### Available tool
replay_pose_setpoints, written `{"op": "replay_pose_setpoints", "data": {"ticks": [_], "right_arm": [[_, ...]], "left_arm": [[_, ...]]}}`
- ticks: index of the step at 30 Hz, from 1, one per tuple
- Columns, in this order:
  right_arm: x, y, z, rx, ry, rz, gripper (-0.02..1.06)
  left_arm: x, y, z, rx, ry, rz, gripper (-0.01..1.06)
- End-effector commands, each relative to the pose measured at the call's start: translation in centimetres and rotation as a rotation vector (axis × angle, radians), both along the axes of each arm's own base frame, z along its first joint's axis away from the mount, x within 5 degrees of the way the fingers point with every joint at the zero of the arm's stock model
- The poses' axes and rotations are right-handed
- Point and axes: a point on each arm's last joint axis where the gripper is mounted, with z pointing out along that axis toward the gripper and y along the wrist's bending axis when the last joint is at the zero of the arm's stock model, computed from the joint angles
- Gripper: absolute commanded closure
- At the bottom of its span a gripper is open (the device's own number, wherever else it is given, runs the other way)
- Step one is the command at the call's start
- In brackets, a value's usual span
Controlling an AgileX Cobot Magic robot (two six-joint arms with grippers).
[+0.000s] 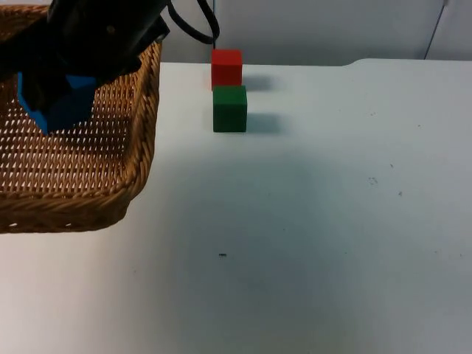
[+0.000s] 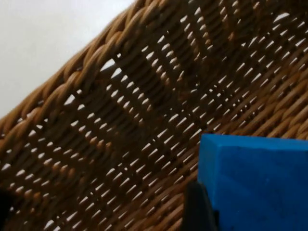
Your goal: Pick up the basket with the left hand and place the blue cube into the basket with the right hand.
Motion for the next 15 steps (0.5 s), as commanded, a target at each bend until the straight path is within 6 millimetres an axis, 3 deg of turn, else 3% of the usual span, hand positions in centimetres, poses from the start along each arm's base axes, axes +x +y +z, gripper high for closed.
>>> {"op": "replay_pose_setpoints", "data": {"ticks": [1, 8, 15], "right_arm": [[-0.02, 0.25, -0.04, -0.006, -0.018, 0.007, 1.05], [0.01, 0.2, -0.32, -0.021, -0.018, 0.01, 1.04], [0.11, 0.05, -0.47, -0.047, -0.035, 0.017, 0.78]], "left_arm": [[0.23, -0.25, 0.39, -0.03, -0.02, 0.011, 1.05], [0.23, -0.25, 0.39, -0.03, -0.02, 0.011, 1.05], [0.23, -0.25, 0.39, -0.03, -0.02, 0.011, 1.05]]}}
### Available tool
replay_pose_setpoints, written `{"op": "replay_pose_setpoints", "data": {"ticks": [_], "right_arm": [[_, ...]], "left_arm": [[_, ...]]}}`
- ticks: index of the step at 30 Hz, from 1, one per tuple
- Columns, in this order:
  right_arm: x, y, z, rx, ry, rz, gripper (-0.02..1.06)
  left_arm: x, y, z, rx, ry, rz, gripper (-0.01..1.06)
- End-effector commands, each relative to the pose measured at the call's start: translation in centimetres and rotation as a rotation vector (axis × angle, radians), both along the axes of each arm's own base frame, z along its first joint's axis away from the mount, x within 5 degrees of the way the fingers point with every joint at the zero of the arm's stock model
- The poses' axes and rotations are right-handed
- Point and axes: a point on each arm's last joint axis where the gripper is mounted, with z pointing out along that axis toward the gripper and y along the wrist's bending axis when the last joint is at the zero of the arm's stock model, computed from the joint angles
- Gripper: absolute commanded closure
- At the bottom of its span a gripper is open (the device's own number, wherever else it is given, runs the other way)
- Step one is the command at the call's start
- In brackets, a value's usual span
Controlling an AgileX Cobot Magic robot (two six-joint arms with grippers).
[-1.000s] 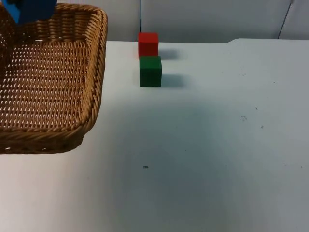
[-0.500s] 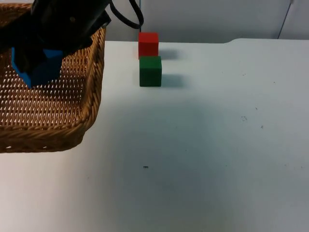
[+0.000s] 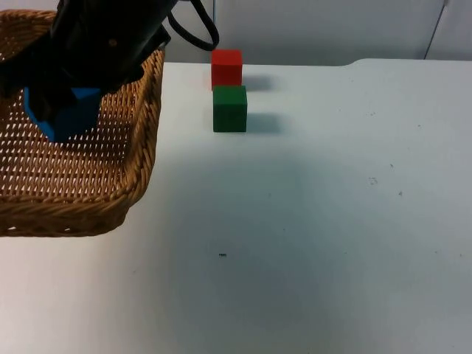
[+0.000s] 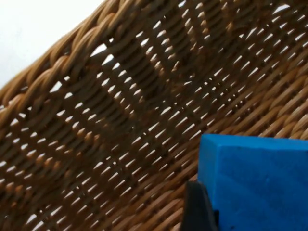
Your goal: Pick up the basket with the left hand and place the blue cube into the basket with the right hand.
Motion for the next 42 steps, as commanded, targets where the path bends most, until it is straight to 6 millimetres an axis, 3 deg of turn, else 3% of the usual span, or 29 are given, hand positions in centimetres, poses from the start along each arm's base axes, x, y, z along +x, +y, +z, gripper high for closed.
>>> {"op": "replay_pose_setpoints", "data": {"ticks": [1, 2, 6, 7, 11, 13, 17, 21, 26, 27, 30, 35, 42], "right_arm": [[0.0, 0.0, 0.3, -0.012, -0.017, 0.006, 0.73], [0.0, 0.0, 0.3, -0.012, -0.017, 0.006, 0.73], [0.0, 0.1, 0.3, 0.002, -0.005, 0.003, 0.5], [0.0, 0.1, 0.3, 0.002, -0.005, 0.003, 0.5], [-0.1, 0.0, 0.3, -0.004, 0.002, 0.003, 0.2], [-0.2, 0.0, 0.3, -0.011, 0.009, 0.005, 0.16], [-0.2, -0.1, 0.7, -0.01, 0.008, 0.006, 0.18], [-0.5, -0.4, 2.8, 0.019, -0.02, 0.006, 0.21], [-1.6, -1.6, 7.9, 0.066, -0.076, 0.024, 0.22], [-1.6, -1.6, 7.9, 0.066, -0.076, 0.024, 0.22], [-2.4, -2.6, 10.6, 0.073, -0.114, 0.049, 0.22], [-3.1, -3.4, 12.4, 0.057, -0.135, 0.083, 0.22], [-4.0, -4.0, 12.7, 0.058, -0.137, 0.131, 0.25]], "left_arm": [[0.2, -0.3, 0.4, -0.031, -0.019, 0.009, 1.05], [0.2, -0.3, 0.4, -0.031, -0.019, 0.009, 1.05], [0.2, -0.3, 0.4, -0.031, -0.019, 0.009, 1.05], [0.2, -0.3, 0.4, -0.031, -0.019, 0.009, 1.05], [0.2, -0.3, 0.4, -0.031, -0.019, 0.009, 1.05], [0.2, -0.3, 0.4, -0.031, -0.019, 0.009, 1.05], [0.2, -0.3, 0.4, -0.031, -0.019, 0.009, 1.05], [0.2, -0.3, 0.4, -0.03, -0.02, 0.008, 1.05], [0.2, -0.3, 0.4, -0.029, -0.021, 0.009, 1.05], [0.2, -0.3, 0.4, -0.029, -0.021, 0.009, 1.05], [0.2, -0.2, 0.4, -0.027, -0.021, 0.011, 1.05], [0.2, -0.2, 0.4, -0.025, -0.021, 0.008, 1.05], [0.3, -0.1, 0.3, -0.013, -0.024, 0.015, 1.05]]}}
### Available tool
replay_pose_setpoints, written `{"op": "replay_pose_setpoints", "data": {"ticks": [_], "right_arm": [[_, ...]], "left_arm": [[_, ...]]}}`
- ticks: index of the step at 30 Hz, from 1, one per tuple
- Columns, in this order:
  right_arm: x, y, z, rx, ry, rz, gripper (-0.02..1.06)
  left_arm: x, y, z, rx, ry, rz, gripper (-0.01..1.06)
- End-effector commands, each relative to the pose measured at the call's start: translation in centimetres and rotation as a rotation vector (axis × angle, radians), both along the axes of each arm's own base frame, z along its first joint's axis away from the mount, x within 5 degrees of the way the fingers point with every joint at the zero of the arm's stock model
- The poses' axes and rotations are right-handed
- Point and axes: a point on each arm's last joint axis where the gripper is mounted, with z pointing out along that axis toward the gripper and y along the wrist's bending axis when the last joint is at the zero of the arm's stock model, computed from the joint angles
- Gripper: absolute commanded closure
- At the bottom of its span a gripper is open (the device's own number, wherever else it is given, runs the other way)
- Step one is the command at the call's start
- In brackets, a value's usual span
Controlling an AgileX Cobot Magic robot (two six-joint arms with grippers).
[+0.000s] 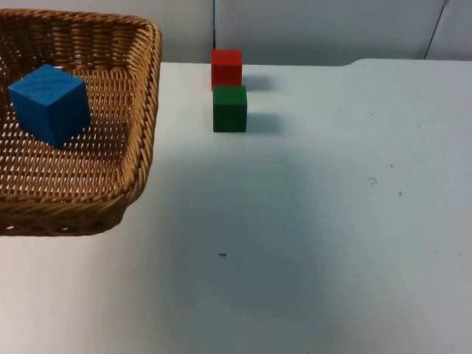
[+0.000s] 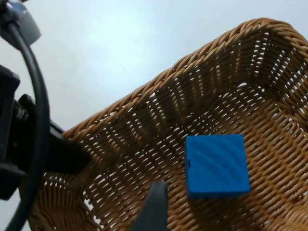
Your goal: Pick up the basket with the left hand and place the blue cube into the basket with the right hand.
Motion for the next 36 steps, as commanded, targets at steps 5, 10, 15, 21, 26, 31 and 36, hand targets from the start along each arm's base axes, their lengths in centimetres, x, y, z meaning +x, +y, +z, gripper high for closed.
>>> {"op": "replay_pose_setpoints", "data": {"ticks": [5, 10, 15, 21, 26, 31, 36], "right_arm": [[-1.1, -1.1, -0.8, 0.035, -0.039, 0.019, 0.27], [-2.8, -3.6, -2.9, 0.056, -0.092, -0.008, 0.27], [-4.7, -6.1, -4.4, 0.06, -0.114, -0.029, 0.27], [-7.5, -9.6, -5.4, 0.081, -0.112, -0.064, 0.27], [-9.9, -12.5, -5.7, 0.114, -0.108, -0.093, 0.27], [-11.7, -14.7, -5.0, 0.179, -0.131, -0.122, 0.27], [-13.5, -16.3, -4.1, 0.217, -0.137, -0.119, 0.27]], "left_arm": [[0.2, -0.2, 0.4, -0.018, -0.021, 0.012, 1.05], [0.4, 0.0, 0.3, -0.002, -0.028, 0.028, 1.05], [0.4, 0.2, 0.3, 0.02, -0.04, 0.032, 1.05], [0.8, 0.4, -0.6, 0.013, -0.004, 0.041, 1.05], [1.7, 0.6, -2.4, -0.03, 0.027, 0.04, 1.05], [3.0, 0.9, -4.5, -0.062, 0.037, 0.062, 1.05], [4.1, 1.5, -6.5, -0.055, 0.087, 0.048, 1.05]]}}
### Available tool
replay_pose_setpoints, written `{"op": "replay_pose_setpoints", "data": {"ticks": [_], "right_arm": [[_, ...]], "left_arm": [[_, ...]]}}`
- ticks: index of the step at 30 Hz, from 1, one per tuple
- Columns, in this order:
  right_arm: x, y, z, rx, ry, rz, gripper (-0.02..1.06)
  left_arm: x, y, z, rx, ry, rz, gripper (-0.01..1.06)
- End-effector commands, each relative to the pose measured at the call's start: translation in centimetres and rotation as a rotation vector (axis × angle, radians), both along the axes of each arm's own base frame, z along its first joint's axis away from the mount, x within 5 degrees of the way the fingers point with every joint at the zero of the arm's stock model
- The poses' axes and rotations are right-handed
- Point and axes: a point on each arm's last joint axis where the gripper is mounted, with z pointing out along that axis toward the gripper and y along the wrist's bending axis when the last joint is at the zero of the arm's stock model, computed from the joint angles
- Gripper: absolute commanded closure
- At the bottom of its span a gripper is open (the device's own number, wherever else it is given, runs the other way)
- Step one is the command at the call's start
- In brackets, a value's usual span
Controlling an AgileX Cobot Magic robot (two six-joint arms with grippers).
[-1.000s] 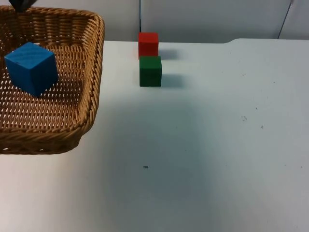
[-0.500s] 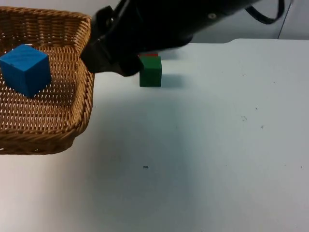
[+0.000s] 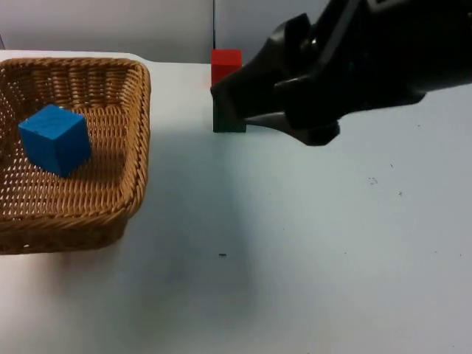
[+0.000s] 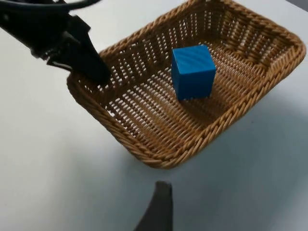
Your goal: Pick up the basket with the left hand and place the blue cube into the basket with the right hand.
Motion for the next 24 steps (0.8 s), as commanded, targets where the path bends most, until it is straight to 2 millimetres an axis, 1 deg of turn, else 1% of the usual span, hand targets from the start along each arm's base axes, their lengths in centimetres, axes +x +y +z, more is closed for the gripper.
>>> {"op": "replay_pose_setpoints", "data": {"ticks": [1, 3, 4, 5, 8, 10, 13, 14, 18, 24], "right_arm": [[-0.7, -0.5, 0.5, 0.025, -0.015, 0.002, 0.27], [-1.4, -1.4, 0.9, 0.05, -0.021, -0.003, 0.27], [-2.0, -2.1, 1.3, 0.067, -0.033, -0.003, 0.27], [-2.0, -2.1, 1.3, 0.067, -0.033, -0.003, 0.27], [-3.1, -3.3, 1.9, 0.092, -0.044, 0.0, 0.27], [-3.5, -3.7, 2.1, 0.098, -0.048, 0.003, 0.27], [-4.4, -4.8, 2.4, 0.121, -0.066, 0.005, 0.27], [-4.4, -4.8, 2.4, 0.121, -0.066, 0.005, 0.27], [-5.2, -5.6, 2.6, 0.135, -0.077, 0.008, 0.27], [-5.3, -5.7, 2.7, 0.136, -0.077, 0.01, 0.27]], "left_arm": [[0.8, 0.0, -0.2, -0.019, -0.017, -0.005, 1.05], [1.5, 0.2, -0.8, -0.015, -0.01, -0.02, 1.05], [2.0, 0.4, -1.2, -0.016, -0.003, -0.026, 1.05], [2.0, 0.4, -1.2, -0.016, -0.003, -0.026, 1.05], [3.0, 0.9, -1.6, -0.004, -0.009, -0.036, 1.05], [3.2, 1.0, -1.8, 0.004, -0.012, -0.042, 1.05], [3.7, 1.3, -2.3, 0.013, -0.004, -0.041, 1.05], [3.7, 1.3, -2.3, 0.013, -0.004, -0.041, 1.05], [3.8, 1.5, -3.3, 0.053, -0.002, -0.076, 1.05], [3.8, 1.7, -3.8, 0.086, -0.002, -0.097, 1.05]]}}
